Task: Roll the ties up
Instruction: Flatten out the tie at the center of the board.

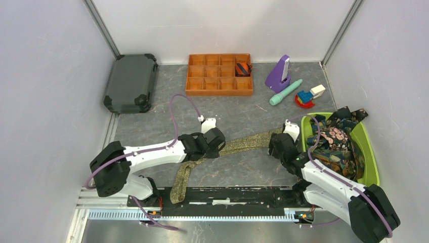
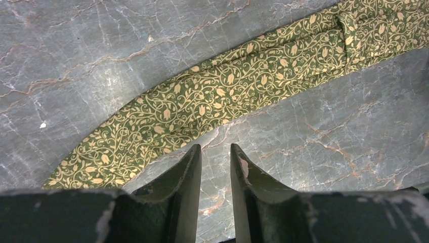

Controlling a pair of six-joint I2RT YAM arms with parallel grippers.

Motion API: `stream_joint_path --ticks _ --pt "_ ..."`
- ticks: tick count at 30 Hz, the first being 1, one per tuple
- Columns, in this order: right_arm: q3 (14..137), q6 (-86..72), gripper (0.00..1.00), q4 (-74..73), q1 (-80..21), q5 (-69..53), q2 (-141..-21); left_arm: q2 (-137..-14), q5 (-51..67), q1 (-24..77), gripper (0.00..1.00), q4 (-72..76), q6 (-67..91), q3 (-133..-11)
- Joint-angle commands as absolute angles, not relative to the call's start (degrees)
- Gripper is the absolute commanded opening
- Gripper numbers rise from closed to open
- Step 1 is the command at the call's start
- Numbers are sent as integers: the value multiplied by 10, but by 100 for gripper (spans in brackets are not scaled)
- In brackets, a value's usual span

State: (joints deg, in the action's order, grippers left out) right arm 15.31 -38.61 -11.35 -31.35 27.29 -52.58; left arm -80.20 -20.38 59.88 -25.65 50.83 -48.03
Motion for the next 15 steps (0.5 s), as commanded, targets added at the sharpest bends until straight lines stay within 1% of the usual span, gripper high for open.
stream_joint_path --ticks 1,8,15 --pt "190 -368 71 -135 -310 312 -520 -826 -213 600 34 -217 483 -473" --pt "214 -335 66 -132 -310 349 -556 -856 -219 600 32 -200 490 -449" --pt "190 -329 57 -92 -310 373 -597 -857 -209 600 32 -183 495 -427"
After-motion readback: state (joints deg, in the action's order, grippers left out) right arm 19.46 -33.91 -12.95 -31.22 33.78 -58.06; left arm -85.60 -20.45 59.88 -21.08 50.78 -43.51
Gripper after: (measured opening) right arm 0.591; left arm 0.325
